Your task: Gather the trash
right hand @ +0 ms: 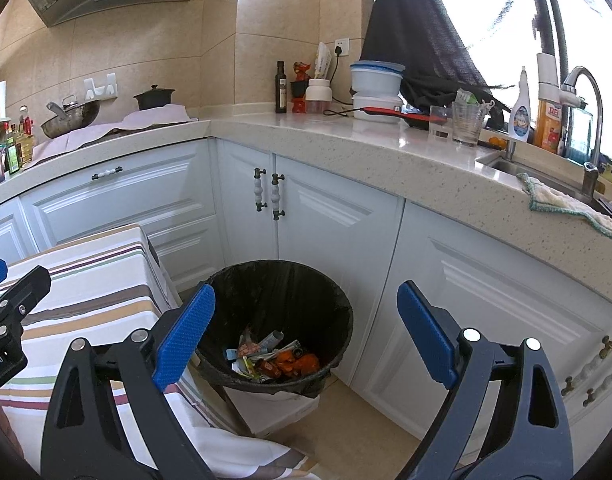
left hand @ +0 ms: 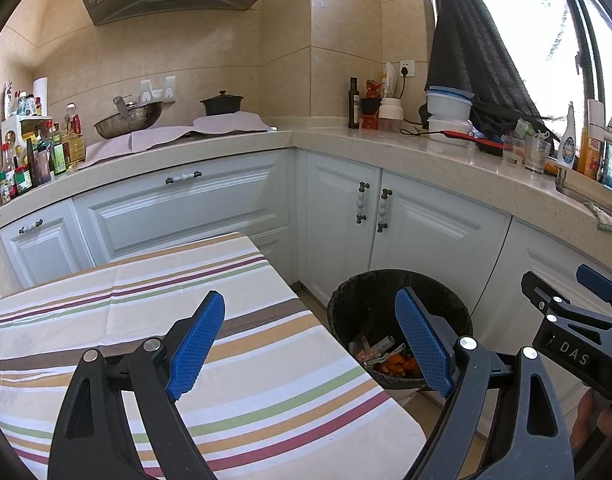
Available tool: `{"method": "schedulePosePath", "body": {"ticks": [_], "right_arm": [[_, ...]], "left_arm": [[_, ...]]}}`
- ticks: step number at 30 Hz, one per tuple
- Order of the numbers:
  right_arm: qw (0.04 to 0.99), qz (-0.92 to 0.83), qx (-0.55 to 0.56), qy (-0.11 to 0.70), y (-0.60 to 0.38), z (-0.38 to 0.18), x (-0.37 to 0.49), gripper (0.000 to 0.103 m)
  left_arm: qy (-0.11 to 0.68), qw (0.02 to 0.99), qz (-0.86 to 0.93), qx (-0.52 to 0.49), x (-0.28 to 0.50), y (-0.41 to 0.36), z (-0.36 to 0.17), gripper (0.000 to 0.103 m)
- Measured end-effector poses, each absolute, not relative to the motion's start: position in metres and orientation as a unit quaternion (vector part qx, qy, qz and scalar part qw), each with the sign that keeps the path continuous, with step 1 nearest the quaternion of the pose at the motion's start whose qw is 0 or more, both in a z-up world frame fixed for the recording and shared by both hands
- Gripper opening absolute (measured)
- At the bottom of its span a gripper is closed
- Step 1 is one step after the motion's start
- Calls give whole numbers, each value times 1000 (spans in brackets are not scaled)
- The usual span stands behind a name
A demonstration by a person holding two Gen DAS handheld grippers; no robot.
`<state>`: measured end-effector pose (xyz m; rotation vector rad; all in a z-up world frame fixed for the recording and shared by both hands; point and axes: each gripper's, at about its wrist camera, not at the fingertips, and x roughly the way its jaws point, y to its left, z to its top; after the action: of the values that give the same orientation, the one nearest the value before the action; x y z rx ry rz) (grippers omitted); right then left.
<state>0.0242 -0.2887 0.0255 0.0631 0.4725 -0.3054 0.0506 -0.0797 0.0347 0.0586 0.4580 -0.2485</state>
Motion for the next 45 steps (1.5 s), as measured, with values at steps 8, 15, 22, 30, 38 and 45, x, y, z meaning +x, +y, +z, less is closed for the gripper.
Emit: {"method": "schedulePosePath", "body": {"ticks": [8, 15, 22, 30, 38, 45], "right_arm": [[960, -151, 30, 233, -290, 27, 25, 90], [960, -151, 30, 233, -289, 27, 25, 90], [960, -151, 30, 233, -289, 27, 25, 90], [960, -152, 30, 233, -292, 28, 25, 90], [960, -152, 30, 232, -292, 27, 25, 90], [960, -151, 29, 233, -294, 28, 25, 90]], "left_arm": [[229, 965, -122, 26, 51, -80, 33, 84], [230, 966, -118, 23, 52, -81, 32, 84], [230, 966, -116, 21, 53, -81, 31, 84], [231, 966, -115, 19, 54, -81, 31, 84], [234, 965, -113, 15, 55, -82, 30, 84], [235, 965, -111, 15, 56, -83, 29, 84]]}}
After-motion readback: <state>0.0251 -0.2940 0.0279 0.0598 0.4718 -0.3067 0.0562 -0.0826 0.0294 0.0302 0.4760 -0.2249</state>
